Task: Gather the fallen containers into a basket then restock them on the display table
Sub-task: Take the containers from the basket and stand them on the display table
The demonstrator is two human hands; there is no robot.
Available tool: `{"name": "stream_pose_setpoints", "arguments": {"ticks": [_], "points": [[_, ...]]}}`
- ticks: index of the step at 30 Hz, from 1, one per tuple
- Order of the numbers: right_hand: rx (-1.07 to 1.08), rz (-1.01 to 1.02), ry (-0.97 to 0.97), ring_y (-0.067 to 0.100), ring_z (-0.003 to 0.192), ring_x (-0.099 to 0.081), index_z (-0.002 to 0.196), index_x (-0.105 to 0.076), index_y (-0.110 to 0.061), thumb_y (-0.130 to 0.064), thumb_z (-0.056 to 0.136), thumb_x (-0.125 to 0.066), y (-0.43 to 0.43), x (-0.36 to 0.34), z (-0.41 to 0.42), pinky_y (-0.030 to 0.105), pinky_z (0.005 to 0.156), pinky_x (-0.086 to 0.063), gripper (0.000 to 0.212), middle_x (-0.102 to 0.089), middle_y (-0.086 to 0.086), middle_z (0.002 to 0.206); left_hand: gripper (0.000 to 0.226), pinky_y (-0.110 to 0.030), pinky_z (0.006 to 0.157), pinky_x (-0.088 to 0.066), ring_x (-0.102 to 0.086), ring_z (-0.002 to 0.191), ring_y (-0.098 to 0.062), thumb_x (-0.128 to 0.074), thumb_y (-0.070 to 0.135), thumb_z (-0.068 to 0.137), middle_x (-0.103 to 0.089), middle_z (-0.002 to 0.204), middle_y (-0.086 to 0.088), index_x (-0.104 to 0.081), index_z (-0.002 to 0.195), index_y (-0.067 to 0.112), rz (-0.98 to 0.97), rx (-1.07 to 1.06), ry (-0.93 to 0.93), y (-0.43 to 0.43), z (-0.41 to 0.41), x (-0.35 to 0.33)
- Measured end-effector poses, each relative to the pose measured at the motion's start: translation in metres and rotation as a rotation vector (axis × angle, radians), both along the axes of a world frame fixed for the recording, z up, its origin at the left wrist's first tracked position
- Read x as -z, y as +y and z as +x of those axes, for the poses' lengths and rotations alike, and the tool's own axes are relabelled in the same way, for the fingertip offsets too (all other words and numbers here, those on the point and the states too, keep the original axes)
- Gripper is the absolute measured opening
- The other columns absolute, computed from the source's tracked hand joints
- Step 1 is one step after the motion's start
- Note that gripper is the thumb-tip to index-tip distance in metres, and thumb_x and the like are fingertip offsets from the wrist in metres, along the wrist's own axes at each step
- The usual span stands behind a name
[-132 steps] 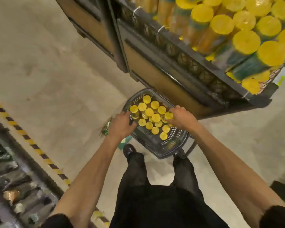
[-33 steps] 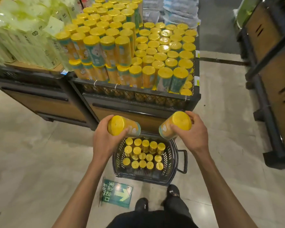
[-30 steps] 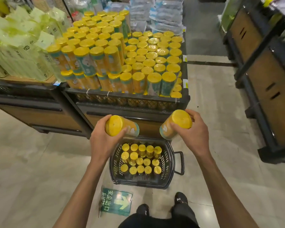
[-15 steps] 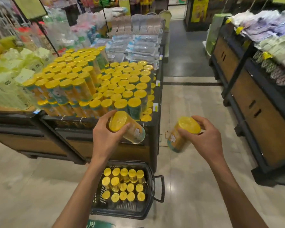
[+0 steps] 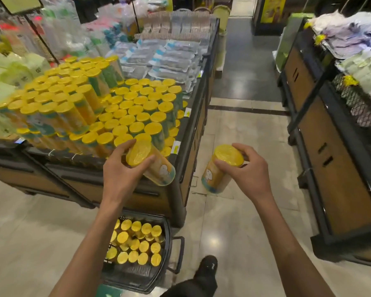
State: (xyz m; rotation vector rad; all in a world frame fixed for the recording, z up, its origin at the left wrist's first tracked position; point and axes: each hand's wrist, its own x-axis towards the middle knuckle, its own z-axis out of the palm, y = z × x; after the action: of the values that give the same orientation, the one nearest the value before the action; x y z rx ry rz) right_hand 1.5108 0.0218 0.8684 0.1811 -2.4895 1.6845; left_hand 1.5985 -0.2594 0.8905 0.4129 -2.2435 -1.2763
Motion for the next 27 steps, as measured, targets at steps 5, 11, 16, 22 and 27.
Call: {"name": "stream_pose_setpoints", "arguments": {"ticks": [5,11,16,22,27], "points": [[-0.046,-0.009,-0.025,-0.002,0.098,-0.057,0.124,-0.062,-0.027,-0.042,0.065,-0.088,0.004,0.006,-0.063,0.025,0.077,-0.055,0.066,-0.062,-0.013,0.114,0.064,-0.014,0.077,-0.046,-0.058,0.107,-0.011,-0.079,0.043,0.076,-0.06,0.12,0.007,-0.058,0.133,0.021,0.049,-0.054,-0.007,0.004,-0.053,0.012],[-0.166,0.074,-0.027,0.004,0.102,-0.056,0.129,-0.058,-0.029,-0.044,0.066,-0.087,-0.001,-0.004,-0.169,0.03,0.081,-0.057,0.071,-0.059,-0.013,0.12,0.062,-0.025,0.084,-0.05,-0.059,0.105,-0.011,-0.079,0.042,0.076,-0.06,0.117,0.01,-0.059,0.132,0.025,0.113,-0.152,-0.009,0.006,-0.138,0.016],[-0.252,0.087,0.013,0.003,0.099,-0.057,0.128,-0.06,-0.025,-0.044,0.066,-0.087,-0.022,-0.012,-0.265,0.027,0.081,-0.055,0.07,-0.06,-0.011,0.118,0.06,-0.019,0.082,-0.047,-0.057,0.109,-0.009,-0.08,0.039,0.077,-0.06,0.124,0.011,-0.059,0.132,0.027,0.123,-0.204,-0.015,0.003,-0.211,0.014],[-0.398,0.052,0.007,0.003,0.098,-0.06,0.121,-0.063,-0.028,-0.043,0.066,-0.087,-0.057,-0.009,-0.366,0.022,0.075,-0.054,0.062,-0.063,-0.013,0.112,0.072,-0.024,0.086,-0.048,-0.058,0.109,-0.009,-0.08,0.055,0.069,-0.06,0.124,0.012,-0.059,0.132,0.028,0.094,-0.273,-0.048,-0.007,-0.287,0.01],[-0.563,0.044,-0.004,0.003,0.098,-0.062,0.122,-0.064,-0.028,-0.045,0.065,-0.088,-0.095,-0.007,-0.455,0.022,0.076,-0.054,0.064,-0.065,-0.012,0.113,0.073,-0.028,0.09,-0.05,-0.059,0.11,-0.011,-0.083,0.053,0.068,-0.059,0.127,0.012,-0.059,0.132,0.027,0.086,-0.399,-0.049,-0.019,-0.348,0.012]]}}
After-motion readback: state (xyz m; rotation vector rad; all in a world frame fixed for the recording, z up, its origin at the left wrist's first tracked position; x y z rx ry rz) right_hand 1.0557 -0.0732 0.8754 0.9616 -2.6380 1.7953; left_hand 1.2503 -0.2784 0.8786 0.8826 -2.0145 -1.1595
